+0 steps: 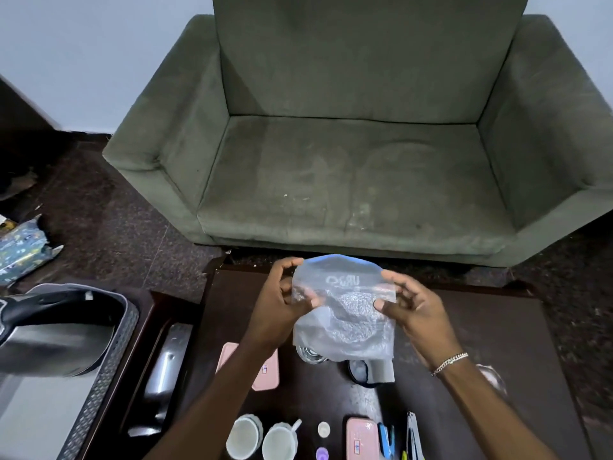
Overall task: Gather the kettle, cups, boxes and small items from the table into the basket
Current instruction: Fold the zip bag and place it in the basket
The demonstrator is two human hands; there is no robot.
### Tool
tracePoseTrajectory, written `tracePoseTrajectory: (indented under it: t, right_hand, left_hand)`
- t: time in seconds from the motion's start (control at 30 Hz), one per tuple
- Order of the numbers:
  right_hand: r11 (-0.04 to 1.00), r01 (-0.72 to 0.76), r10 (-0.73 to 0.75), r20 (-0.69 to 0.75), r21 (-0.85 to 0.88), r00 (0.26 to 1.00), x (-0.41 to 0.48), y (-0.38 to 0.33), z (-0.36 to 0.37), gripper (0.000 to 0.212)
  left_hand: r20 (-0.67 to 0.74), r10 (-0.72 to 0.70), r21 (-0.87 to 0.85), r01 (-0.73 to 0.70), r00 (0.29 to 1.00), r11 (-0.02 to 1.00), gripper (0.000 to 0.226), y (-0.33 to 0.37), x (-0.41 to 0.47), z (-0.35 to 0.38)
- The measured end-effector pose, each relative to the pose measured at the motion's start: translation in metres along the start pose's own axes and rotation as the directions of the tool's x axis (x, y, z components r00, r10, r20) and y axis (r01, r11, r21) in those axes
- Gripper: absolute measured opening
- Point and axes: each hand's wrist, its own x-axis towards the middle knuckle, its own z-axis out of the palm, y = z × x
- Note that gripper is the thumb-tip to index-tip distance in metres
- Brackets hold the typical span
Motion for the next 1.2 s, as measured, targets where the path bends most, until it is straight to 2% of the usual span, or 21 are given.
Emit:
tracePoseTrajectory:
  t: [0.13, 0.23, 0.33, 0.4, 0.47, 0.53, 0.6, 0.73, 0.8, 0.93, 1.03, 1.13, 1.2]
  right_hand:
    - [0.97, 0.022, -0.019, 0.014, -0.241, 1.0, 0.004, -0.012, 0.01, 0.045]
    - [0.838, 0.13, -0.125, 0.046, -0.53, 0.991, 0.006, -0.016, 0.027, 0.029]
    - [0.749, 0.186, -0.195, 0.058, -0.636, 0.979, 0.005, -0.015, 0.052, 0.012]
    - [0.753, 0.208, -0.191, 0.095, -0.625, 0.977, 0.004, -0.014, 0.073, 0.014]
    - [0.786, 0.233, -0.178, 0.152, -0.572, 0.972, 0.002, -0.011, 0.099, 0.018]
    - [0.816, 0.247, -0.172, 0.189, -0.522, 0.967, -0.003, -0.006, 0.131, 0.015]
    - [0.854, 0.264, -0.169, 0.24, -0.449, 0.956, -0.011, 0.003, 0.17, 0.026]
    - [0.905, 0.285, -0.151, 0.388, -0.315, 0.909, -0.027, 0.029, 0.247, 0.044]
    - [0.91, 0.261, -0.094, 0.453, -0.322, 0.886, -0.039, 0.047, 0.29, 0.051]
    - [0.91, 0.245, 0.002, 0.596, -0.334, 0.803, -0.075, 0.078, 0.377, 0.024]
    - [0.886, 0.261, 0.051, 0.641, -0.383, 0.766, -0.099, 0.1, 0.429, 0.025]
    - [0.818, 0.333, 0.086, 0.672, -0.47, 0.736, -0.119, 0.12, 0.475, 0.031]
    - [0.717, 0.439, 0.107, 0.707, -0.542, 0.699, -0.127, 0.131, 0.5, 0.031]
  left_hand:
    - [-0.023, 0.02, 0.145, -0.016, 1.0, 0.989, 0.049, 0.0, -0.001, -0.012]
    - [-0.091, 0.106, 0.312, -0.073, 0.99, 0.947, 0.026, -0.001, -0.005, -0.024]
    - [-0.113, 0.225, 0.432, -0.156, 0.968, 0.888, 0.012, -0.003, -0.014, -0.047]
    - [-0.144, 0.193, 0.378, -0.127, 0.971, 0.917, 0.011, -0.007, -0.023, -0.072]
    - [-0.189, 0.141, 0.325, -0.073, 0.972, 0.943, 0.02, -0.012, -0.034, -0.101]
    - [-0.297, 0.138, 0.364, -0.022, 0.945, 0.931, 0.025, -0.016, -0.047, -0.133]
    - [-0.376, 0.131, 0.406, 0.036, 0.917, 0.913, 0.03, -0.017, -0.063, -0.171]
    - [-0.331, 0.106, 0.45, 0.059, 0.938, 0.891, 0.026, -0.015, -0.102, -0.257]
    - [-0.298, 0.054, 0.455, 0.093, 0.953, 0.885, 0.026, -0.016, -0.126, -0.305]
    - [-0.289, -0.158, 0.517, 0.293, 0.944, 0.804, 0.03, -0.03, -0.168, -0.401]
    - [-0.29, -0.26, 0.55, 0.383, 0.921, 0.742, 0.037, -0.046, -0.18, -0.447]
    - [-0.356, -0.211, 0.636, 0.402, 0.91, 0.659, 0.046, -0.066, -0.183, -0.474]
    - [-0.398, -0.186, 0.685, 0.426, 0.898, 0.592, 0.047, -0.082, -0.181, -0.485]
